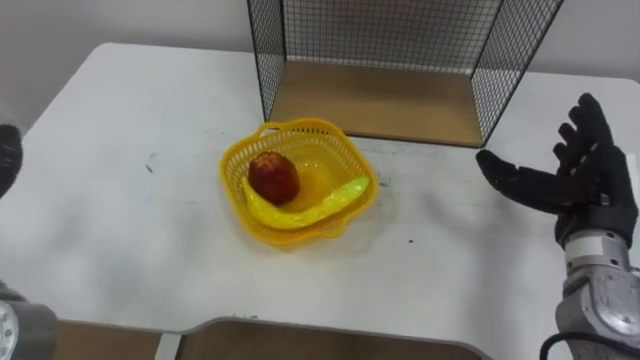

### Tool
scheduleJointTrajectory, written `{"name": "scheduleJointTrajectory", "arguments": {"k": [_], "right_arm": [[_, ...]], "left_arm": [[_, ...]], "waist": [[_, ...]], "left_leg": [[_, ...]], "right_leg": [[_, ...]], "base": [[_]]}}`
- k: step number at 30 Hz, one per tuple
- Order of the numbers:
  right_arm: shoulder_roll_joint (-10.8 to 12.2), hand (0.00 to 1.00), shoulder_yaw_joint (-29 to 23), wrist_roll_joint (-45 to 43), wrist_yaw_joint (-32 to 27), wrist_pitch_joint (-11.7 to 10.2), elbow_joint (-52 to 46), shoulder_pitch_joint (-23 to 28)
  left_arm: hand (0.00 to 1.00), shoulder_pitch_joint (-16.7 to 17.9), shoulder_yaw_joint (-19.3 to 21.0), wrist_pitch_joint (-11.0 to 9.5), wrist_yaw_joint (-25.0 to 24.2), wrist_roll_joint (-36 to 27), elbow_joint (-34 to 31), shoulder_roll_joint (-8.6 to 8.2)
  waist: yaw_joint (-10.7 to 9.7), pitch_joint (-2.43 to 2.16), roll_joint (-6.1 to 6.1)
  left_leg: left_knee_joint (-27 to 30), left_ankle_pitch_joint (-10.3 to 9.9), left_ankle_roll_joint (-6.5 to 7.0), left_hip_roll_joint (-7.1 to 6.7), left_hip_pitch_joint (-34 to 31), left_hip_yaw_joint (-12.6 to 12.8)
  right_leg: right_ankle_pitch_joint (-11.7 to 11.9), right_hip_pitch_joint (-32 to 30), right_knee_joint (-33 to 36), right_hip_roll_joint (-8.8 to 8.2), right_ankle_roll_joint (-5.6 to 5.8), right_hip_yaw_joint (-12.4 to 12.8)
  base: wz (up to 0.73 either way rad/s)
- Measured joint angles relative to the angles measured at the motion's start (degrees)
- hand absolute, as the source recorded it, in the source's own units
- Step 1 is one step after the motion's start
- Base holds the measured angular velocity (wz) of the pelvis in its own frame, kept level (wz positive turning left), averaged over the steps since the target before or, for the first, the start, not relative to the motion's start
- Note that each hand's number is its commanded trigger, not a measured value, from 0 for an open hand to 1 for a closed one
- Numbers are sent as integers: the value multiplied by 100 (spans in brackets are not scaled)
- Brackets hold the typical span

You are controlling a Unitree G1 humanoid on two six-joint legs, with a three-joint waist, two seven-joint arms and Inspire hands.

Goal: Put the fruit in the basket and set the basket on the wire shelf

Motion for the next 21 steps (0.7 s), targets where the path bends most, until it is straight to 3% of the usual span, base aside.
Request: {"name": "scheduleJointTrajectory", "arguments": {"k": [5,15,21], "right_arm": [[0,0,31,415,328,1,0,-28],[31,0,481,572,998,-8,180,-306],[226,0,548,604,1131,-4,500,-341]], "left_arm": [[0,-46,-257,124,-574,-98,96,-25],[0,-256,-910,133,-1213,-212,316,-34],[0,-265,-1212,136,-1451,-213,520,-80]], "waist": [[-56,-8,-31],[-210,-2,-138],[-279,22,-202]], "left_leg": [[-7,1,-1,-2,-14,16],[13,1,-1,-1,52,97],[-10,1,0,4,68,173]], "right_leg": [[0,-15,-82,6,0,23],[1,15,-65,7,-1,129],[2,3,-52,11,-2,190]], "base": [[-1],[-3],[-5]]}}
